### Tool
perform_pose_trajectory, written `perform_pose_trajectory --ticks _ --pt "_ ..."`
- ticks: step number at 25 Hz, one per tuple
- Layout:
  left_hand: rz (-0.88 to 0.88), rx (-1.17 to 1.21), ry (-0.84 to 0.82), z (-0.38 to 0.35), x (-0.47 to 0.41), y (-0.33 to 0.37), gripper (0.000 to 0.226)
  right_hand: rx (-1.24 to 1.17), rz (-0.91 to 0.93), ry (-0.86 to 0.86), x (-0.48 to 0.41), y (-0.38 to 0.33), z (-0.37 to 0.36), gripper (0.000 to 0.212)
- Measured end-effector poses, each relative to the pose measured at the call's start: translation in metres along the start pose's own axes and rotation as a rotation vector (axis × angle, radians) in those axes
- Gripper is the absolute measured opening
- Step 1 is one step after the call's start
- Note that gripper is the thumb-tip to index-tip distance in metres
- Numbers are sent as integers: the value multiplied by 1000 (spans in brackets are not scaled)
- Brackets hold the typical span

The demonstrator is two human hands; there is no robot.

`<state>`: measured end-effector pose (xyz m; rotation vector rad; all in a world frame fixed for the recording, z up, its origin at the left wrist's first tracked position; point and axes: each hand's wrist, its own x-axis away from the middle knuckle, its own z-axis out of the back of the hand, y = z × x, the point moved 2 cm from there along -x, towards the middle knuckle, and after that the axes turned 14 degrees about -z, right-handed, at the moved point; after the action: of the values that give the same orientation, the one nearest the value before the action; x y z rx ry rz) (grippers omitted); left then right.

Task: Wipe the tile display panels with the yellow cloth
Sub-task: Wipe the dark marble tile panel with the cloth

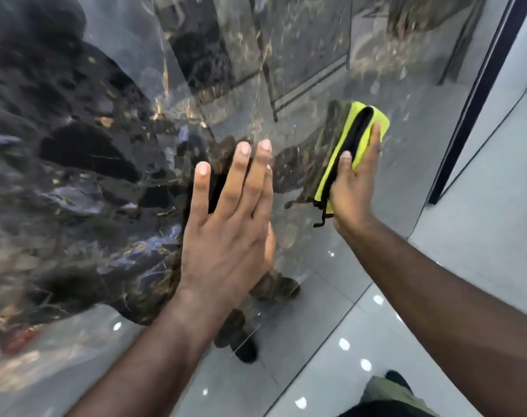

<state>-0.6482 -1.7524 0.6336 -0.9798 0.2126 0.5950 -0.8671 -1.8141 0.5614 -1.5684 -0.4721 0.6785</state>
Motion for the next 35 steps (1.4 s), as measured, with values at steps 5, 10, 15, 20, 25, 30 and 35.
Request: perform_pose_trajectory --ticks 5,10,15,20,25,30,35 --pt "-5 3 26 -12 -32 12 80 102 407 -123 -4 -15 0 63" --pt "-4 9 30 -24 -68 23 79 -93 -28 -83 -38 -8 16 67" --pt "-81 -54 19 -45 -90 43 77 -209 -369 -19 -53 78 19 68" --pt "-375 -89 -75 -62 -89 55 72 -115 -328 -57 -23 138 24 67" --pt "-552 -42 -197 -75 -82 65 69 -127 -769 -24 -23 186 30 67" --pt "-507 -68 -142 -75 -83 73 70 -98 -1072 -23 -30 216 34 64" --pt "-505 -62 -138 -73 -85 75 71 -78 -1041 -14 -37 217 40 65"
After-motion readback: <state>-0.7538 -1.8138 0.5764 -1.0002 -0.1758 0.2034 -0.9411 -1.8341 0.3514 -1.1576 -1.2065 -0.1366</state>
